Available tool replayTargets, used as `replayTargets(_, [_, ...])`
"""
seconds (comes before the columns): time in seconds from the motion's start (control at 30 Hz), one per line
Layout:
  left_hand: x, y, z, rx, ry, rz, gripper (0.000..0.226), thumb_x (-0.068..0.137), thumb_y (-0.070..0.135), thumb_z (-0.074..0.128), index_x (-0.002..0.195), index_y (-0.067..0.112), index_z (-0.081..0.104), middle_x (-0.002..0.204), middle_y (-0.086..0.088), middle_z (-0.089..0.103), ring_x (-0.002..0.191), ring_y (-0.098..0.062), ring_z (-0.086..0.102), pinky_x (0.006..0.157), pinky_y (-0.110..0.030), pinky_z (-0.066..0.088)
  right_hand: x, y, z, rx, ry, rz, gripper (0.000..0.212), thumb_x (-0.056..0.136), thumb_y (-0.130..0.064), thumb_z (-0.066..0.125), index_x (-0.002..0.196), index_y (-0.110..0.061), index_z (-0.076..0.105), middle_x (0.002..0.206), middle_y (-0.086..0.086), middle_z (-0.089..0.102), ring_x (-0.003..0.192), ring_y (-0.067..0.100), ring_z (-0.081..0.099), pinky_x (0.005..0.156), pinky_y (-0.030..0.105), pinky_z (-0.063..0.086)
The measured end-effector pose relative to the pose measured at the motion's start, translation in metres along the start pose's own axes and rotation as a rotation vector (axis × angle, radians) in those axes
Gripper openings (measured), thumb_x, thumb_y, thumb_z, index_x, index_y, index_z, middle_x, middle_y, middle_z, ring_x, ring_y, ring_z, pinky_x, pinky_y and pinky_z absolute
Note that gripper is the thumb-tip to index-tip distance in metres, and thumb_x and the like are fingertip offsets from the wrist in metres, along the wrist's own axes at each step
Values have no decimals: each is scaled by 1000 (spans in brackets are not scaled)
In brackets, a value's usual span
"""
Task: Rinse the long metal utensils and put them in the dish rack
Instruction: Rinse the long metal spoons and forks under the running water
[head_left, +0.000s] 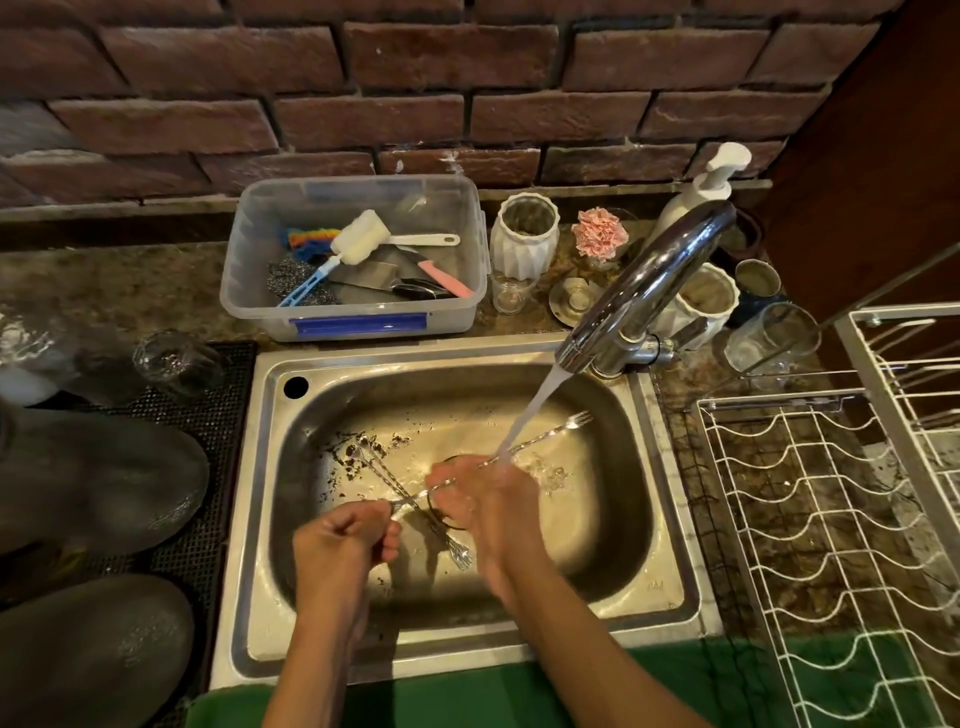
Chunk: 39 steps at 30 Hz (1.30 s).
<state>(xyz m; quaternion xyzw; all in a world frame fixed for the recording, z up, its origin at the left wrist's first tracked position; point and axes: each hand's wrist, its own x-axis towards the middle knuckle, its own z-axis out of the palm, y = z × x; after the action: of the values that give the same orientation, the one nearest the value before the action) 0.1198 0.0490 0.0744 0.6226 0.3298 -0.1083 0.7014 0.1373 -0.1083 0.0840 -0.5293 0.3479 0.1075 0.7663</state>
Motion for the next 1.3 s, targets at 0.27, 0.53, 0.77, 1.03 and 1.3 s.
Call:
replayTargets(0.27, [12, 0, -37, 3, 85, -28, 10, 92, -5, 63, 93, -5, 72, 71, -15, 69, 61, -18, 61, 55, -27, 51, 10, -35, -28, 232, 123, -11, 13, 95, 3, 55, 84, 0, 61, 85, 19, 76, 82, 26, 75, 81, 40, 60])
replayTargets(0.53, [5, 5, -47, -34, 129, 8, 12, 91, -9, 61, 87, -6, 72, 63, -12, 68, 57, -17, 57, 47, -19, 51, 10, -22, -17, 155, 181, -139, 1, 96, 0, 56, 96, -1, 57, 81, 18, 77, 71, 32, 76, 62, 34, 61])
replayTargets(0.77, [-9, 2, -61, -61, 203, -1, 13, 92, -11, 59, 87, -7, 70, 63, -16, 64, 52, -15, 56, 44, -17, 50, 8, -14, -3, 63, 188, -128, 31, 104, -18, 47, 85, 0, 63, 69, 12, 71, 69, 34, 72, 60, 40, 62])
replayTargets(1.03, [-5, 0, -54, -130, 183, -77, 18, 92, -13, 57, 87, -4, 71, 76, -23, 65, 63, -22, 56, 48, -20, 53, 7, -24, -10, 146, 71, -134, 31, 104, -11, 40, 85, -2, 63, 78, 23, 74, 70, 31, 73, 61, 36, 59])
replayTargets(1.3, [-11, 4, 23, -3, 12, 5, 17, 92, -10, 60, 83, -3, 73, 59, -8, 67, 52, -15, 57, 50, -24, 52, -5, -2, 1, 73, -4, -12, 24, 100, -18, 56, 95, 3, 66, 89, 20, 76, 84, 30, 73, 75, 41, 58])
